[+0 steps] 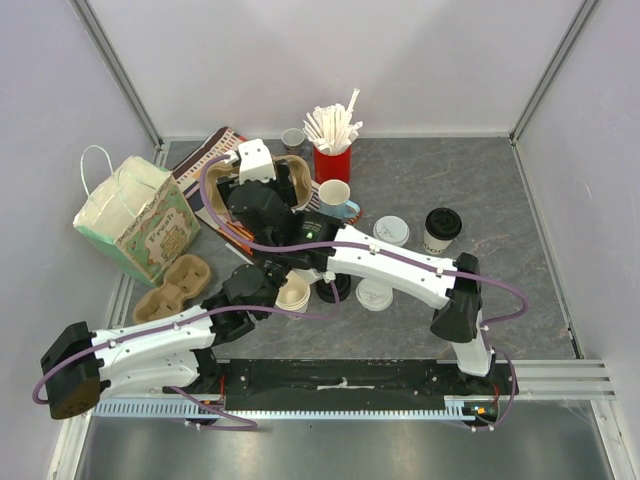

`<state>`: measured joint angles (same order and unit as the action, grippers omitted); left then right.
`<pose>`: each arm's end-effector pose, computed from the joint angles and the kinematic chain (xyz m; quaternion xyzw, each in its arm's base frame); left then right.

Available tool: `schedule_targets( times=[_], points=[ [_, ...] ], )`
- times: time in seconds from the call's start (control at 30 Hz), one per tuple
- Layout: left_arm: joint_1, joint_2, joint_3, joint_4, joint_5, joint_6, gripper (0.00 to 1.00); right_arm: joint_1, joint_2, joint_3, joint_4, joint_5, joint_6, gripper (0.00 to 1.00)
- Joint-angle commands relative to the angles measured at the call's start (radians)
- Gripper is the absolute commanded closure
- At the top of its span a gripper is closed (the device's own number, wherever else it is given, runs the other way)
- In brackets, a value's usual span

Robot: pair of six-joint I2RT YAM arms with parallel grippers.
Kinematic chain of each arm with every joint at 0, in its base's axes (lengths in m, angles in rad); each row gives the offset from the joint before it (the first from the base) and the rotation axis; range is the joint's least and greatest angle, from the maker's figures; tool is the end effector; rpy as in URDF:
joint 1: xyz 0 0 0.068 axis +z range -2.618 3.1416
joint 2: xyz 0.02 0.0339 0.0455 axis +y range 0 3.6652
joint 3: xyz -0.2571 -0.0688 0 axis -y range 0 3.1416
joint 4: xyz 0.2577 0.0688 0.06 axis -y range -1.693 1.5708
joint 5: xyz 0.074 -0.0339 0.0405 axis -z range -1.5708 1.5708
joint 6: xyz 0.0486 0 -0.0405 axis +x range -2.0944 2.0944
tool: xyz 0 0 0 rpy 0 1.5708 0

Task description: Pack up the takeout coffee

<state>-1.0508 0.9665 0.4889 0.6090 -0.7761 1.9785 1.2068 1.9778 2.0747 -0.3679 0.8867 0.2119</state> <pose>0.1479 -0.1897 0.2741 0.5932 0.3183 0.5345 0.5110 0.2037 0.4289 0.4062 -0.1151 0.7559 0.0969 0.6372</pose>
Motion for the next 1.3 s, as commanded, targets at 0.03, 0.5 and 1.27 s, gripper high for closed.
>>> schedule_targets(
  times=[0.03,0.5,1.27],
  points=[
    [-0.006,0.005,0.025,0.092,-0.002,0.434,0.98,0.0,0.036,0.071,0.03,0.057,-0.049,0.17],
    [-0.006,0.011,0.02,0.133,0.001,0.468,0.98,-0.006,0.027,0.024,0.083,0.052,-0.075,0.39],
    [-0.006,-0.02,0.034,0.098,0.058,0.408,0.4,-0.099,-0.131,-0.163,0.245,-0.045,-0.051,0.52]
  ],
)
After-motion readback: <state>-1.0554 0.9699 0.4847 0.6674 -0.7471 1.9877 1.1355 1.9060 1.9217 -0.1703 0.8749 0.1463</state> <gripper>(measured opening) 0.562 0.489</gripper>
